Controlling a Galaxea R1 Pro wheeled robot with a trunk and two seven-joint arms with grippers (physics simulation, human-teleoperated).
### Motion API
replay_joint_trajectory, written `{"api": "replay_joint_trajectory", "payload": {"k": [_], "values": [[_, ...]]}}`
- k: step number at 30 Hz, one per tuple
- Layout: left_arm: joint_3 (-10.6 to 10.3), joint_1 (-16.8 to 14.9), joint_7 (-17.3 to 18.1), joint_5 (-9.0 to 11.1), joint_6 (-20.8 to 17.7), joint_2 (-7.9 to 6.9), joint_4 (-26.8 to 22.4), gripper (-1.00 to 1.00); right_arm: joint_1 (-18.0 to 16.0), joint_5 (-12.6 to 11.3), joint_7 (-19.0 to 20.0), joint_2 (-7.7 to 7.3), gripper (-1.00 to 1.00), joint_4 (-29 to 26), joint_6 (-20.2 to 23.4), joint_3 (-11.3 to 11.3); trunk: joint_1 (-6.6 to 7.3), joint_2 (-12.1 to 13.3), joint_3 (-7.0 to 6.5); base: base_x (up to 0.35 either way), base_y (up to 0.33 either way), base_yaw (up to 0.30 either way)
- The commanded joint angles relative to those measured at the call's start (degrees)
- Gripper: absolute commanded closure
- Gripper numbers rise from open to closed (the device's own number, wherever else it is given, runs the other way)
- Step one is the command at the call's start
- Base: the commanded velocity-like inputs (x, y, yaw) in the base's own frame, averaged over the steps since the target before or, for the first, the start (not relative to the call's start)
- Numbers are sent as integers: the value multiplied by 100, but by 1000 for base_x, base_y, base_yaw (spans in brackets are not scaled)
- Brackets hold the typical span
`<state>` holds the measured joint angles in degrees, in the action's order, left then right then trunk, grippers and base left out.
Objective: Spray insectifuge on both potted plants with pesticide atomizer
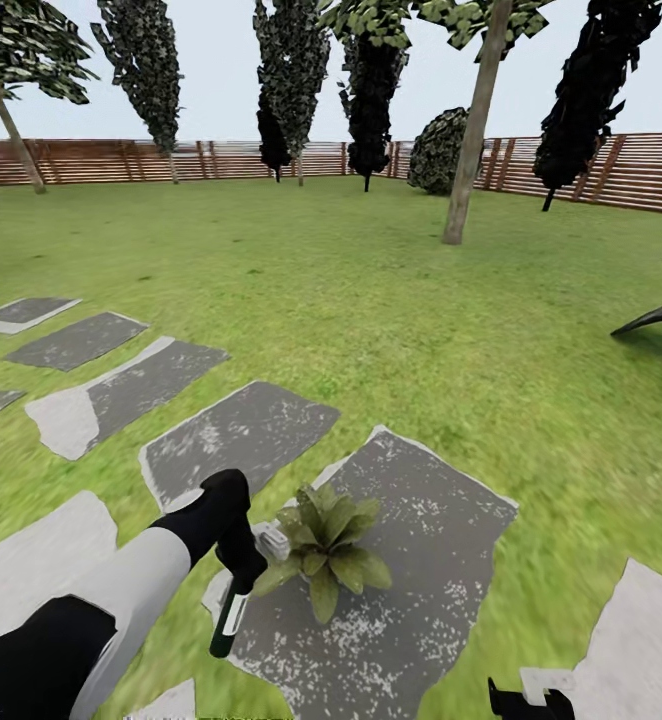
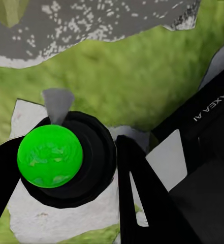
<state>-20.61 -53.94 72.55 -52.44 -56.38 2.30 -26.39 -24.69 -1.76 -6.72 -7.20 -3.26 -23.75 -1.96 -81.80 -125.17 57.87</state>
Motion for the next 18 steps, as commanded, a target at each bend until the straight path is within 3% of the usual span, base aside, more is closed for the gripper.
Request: {"api": "replay_joint_trajectory", "payload": {"k": [1, 7, 15, 18], "values": [[-5, -3, 57, -63, -46, 5, -6, 100, -1, -18, -14, -1, -100, 1, -15, -23, 1, -2, 5, 0, -205, 268], [4, -2, 57, -65, -48, 11, -6, 100, -1, -18, -14, -1, -100, 4, -15, -23, 1, -2, 5, -48, -268, 46], [-5, 12, 55, -65, -48, 5, -5, 100, -1, -18, -14, 8, -100, 9, -15, -23, 1, -2, 5, 4, -275, 258], [-5, 14, 56, -65, -48, -2, -5, 100, -1, -18, -14, 8, -100, 6, -15, -23, 1, -2, 5, 55, -249, 91]]}}
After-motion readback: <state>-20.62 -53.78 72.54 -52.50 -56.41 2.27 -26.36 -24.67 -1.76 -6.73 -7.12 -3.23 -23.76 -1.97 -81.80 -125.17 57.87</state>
